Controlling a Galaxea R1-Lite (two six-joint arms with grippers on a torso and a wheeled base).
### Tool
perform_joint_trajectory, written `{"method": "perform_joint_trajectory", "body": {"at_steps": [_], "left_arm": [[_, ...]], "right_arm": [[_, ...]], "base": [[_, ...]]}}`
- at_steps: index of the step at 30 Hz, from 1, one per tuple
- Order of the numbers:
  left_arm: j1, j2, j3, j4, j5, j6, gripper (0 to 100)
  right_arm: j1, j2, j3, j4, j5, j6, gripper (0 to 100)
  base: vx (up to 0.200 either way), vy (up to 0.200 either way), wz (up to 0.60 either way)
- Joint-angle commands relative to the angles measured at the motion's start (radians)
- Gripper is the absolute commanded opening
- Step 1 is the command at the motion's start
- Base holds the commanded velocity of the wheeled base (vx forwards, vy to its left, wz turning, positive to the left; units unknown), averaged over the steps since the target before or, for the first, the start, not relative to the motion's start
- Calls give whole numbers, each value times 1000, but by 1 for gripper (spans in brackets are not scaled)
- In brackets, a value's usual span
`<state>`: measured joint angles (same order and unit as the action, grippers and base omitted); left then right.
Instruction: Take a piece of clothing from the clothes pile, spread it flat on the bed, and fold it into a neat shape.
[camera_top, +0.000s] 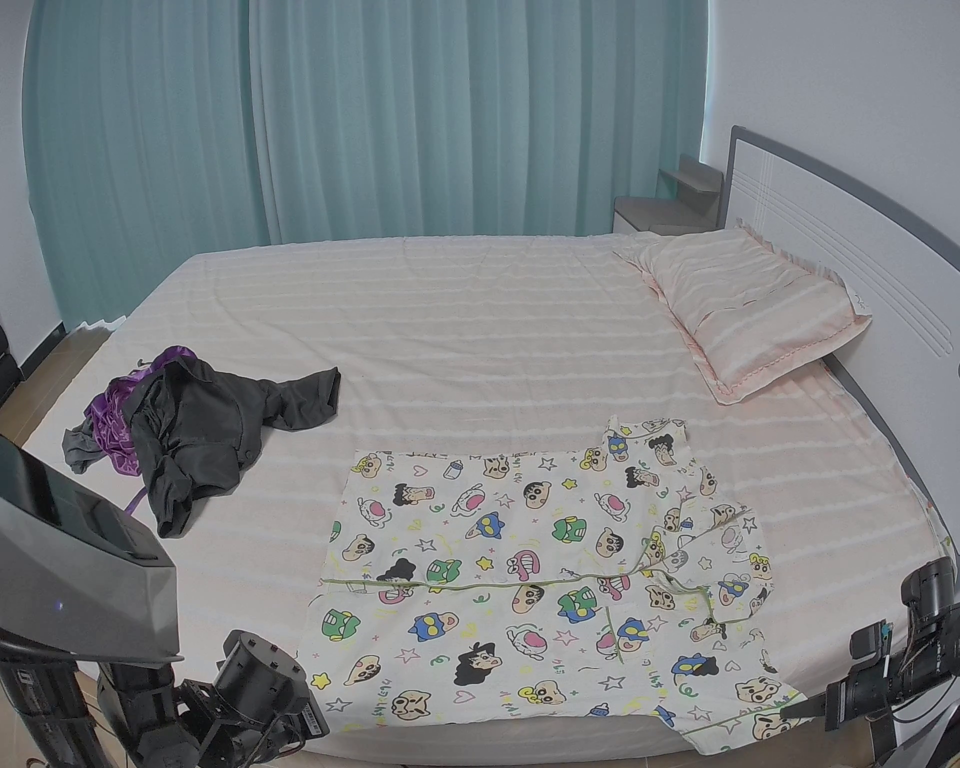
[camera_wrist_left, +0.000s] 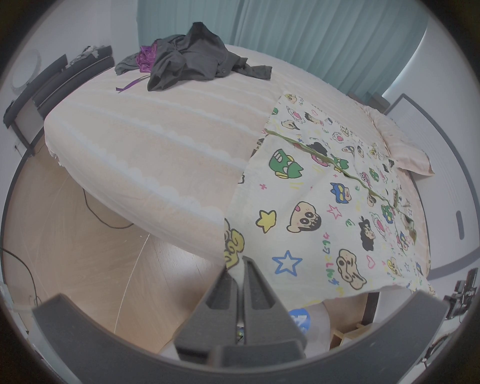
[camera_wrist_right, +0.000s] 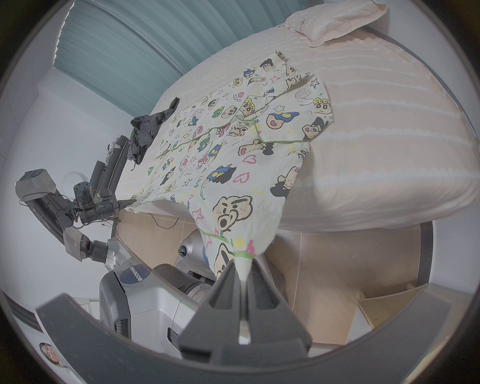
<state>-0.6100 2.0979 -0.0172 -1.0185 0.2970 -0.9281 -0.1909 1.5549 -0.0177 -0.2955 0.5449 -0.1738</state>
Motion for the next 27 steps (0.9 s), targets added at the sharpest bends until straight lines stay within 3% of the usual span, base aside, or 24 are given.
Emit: {"method": "perform_joint_trajectory", "body": {"at_steps": [1,7,8,11,14,19,23,27], "left_arm": [[-8,-98,-18,44,-22,5,0],[79,-133,-138,158,-52,23,0],[124,-157,-202,245,-105,23,0],[154,-193,-296,399,-182,18,0],[185,-199,-411,575,-208,17,0],[219,-190,-553,776,-263,-6,0],[245,-145,-636,877,-320,-6,0],[283,-70,-687,890,-323,-6,0]], "right_arm": [[1,-24,8,-2,0,-1,0],[2,-27,-58,3,21,16,0],[1,-30,-85,4,46,34,0],[2,-26,-131,4,73,88,0],[10,-1,-179,4,95,158,0],[10,68,-229,-4,101,181,0],[11,137,-269,-5,101,183,0],[11,205,-317,-7,101,185,0]], "base": [[0,0,0],[0,0,0],[0,0,0],[0,0,0],[0,0,0],[0,0,0],[0,0,0],[0,0,0]]}}
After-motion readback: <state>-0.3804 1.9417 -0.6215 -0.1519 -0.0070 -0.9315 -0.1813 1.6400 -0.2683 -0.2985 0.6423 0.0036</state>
